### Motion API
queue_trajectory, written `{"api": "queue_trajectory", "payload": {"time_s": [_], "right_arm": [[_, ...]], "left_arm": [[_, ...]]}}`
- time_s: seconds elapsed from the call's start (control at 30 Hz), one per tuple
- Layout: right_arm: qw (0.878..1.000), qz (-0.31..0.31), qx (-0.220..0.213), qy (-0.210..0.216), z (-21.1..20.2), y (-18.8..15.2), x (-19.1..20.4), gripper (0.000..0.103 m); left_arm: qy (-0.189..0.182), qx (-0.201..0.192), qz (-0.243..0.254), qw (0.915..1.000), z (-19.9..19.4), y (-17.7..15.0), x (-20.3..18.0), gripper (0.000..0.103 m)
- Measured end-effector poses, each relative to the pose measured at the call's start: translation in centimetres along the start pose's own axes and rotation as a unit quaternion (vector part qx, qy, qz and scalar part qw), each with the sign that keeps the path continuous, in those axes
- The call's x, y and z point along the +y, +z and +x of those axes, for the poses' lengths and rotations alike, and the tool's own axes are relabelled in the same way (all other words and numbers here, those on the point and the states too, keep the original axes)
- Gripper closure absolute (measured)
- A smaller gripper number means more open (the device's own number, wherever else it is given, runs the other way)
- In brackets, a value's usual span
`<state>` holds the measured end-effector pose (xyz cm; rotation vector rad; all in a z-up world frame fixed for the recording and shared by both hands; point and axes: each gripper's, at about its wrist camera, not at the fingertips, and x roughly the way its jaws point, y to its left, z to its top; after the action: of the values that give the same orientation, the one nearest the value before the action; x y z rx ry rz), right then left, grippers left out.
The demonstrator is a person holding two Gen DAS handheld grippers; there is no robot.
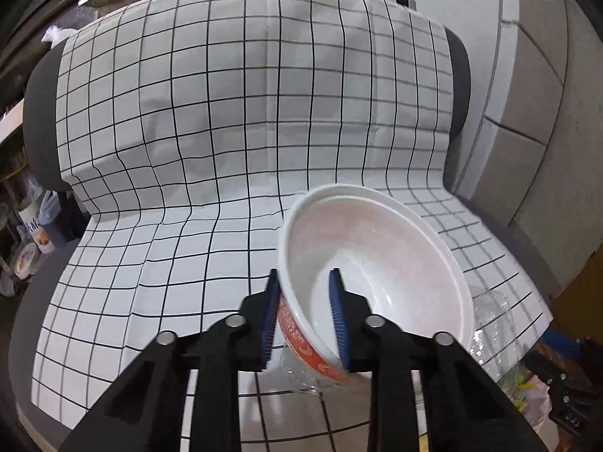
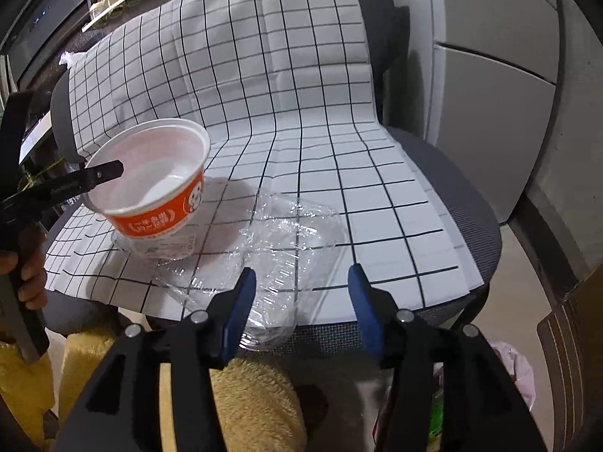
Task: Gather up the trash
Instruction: 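Grasp the orange-and-white bowl rim with the left gripper while the right holds the tray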
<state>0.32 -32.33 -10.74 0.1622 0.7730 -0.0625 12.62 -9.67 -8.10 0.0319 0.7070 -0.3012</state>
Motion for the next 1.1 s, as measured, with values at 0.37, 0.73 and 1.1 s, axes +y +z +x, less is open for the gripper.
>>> {"api": "queue_trajectory", "payload": {"time_s": [0.37, 0.73, 1.1], "right_arm": [[0.999, 0.001, -0.033, -0.003, -1.9, -0.1, 0.2, 0.053], [0.999, -0.026, -0.004, 0.041, 5.5, 5.7, 0.2, 0.053], [0.993, 0.017, 0.06, 0.098, 8.3, 5.4, -1.2, 0.053]], "left_arm": [[0.006, -0.107, -0.026, 0.9939, -7.8, -0.1, 1.7, 0.097], [0.035, -0.099, -0.067, 0.9922, -8.8, -1.8, 5.4, 0.097], [0.051, -0.09, -0.072, 0.9921, -8.0, -2.3, 6.5, 0.097]]}}
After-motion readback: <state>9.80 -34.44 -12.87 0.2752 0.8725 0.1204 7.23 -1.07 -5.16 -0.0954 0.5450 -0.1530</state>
